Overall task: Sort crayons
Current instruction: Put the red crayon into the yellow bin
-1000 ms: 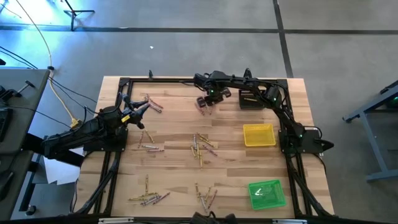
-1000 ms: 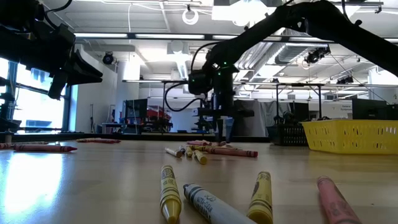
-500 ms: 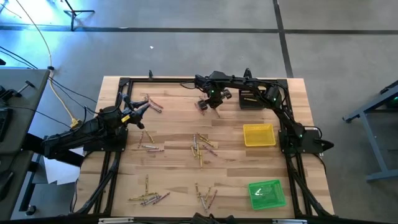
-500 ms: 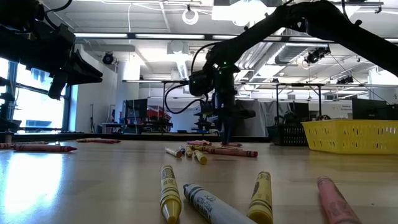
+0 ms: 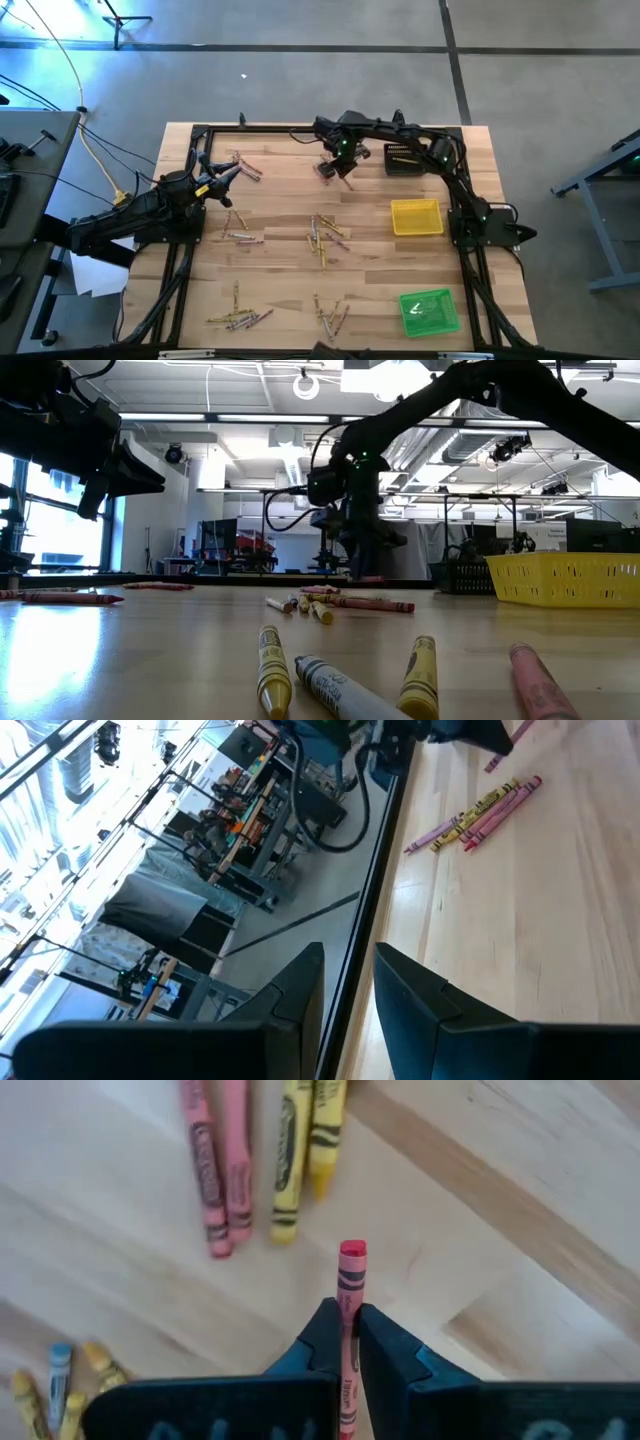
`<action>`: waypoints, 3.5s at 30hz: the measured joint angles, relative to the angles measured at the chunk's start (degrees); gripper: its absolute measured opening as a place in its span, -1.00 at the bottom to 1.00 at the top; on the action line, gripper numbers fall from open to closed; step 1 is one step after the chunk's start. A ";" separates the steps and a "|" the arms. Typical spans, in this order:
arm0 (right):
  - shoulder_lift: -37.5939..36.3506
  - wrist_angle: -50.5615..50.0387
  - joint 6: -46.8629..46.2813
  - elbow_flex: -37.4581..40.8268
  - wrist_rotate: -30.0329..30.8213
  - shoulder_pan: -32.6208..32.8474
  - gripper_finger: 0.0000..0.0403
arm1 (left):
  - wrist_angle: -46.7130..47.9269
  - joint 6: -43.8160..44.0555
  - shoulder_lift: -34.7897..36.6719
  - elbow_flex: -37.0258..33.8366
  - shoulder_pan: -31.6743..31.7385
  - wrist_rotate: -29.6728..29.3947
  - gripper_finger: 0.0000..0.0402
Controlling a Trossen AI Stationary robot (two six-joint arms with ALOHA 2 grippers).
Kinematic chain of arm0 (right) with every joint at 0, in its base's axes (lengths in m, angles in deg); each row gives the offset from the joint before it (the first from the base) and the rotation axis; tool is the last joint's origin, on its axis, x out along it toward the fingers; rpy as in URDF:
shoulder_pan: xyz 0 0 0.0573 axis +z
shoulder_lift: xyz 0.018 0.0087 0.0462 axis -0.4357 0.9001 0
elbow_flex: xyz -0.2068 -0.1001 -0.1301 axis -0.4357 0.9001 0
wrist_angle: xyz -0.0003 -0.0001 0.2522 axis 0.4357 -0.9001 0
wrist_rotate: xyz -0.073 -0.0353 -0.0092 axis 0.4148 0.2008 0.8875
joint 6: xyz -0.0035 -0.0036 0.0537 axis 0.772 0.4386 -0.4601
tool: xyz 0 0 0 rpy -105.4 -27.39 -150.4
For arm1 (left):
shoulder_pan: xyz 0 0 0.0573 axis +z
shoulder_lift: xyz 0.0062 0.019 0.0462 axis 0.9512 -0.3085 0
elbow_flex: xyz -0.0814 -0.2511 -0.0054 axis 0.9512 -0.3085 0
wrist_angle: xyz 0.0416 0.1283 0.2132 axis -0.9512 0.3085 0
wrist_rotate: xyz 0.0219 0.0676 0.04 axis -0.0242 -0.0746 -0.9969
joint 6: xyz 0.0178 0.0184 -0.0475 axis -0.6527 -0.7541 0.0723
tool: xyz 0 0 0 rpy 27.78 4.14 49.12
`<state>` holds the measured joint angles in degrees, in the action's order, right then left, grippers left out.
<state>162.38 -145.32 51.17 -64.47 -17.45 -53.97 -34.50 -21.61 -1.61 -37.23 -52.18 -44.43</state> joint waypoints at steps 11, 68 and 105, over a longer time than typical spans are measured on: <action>-9.18 -1.86 11.56 0.03 0.11 0.81 -0.95 | -0.02 0.00 0.00 0.02 0.00 0.00 -0.62; -78.05 19.13 3.75 72.23 1.87 12.57 -0.42 | 0.00 0.00 0.00 0.00 0.00 0.00 -0.62; -16.78 24.21 -4.50 17.07 8.13 3.74 -0.41 | 0.00 0.00 0.00 0.02 0.00 -0.01 -0.62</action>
<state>145.60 -121.12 46.67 -47.40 -9.32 -50.23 -34.50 -21.61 -1.61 -37.21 -52.18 -44.44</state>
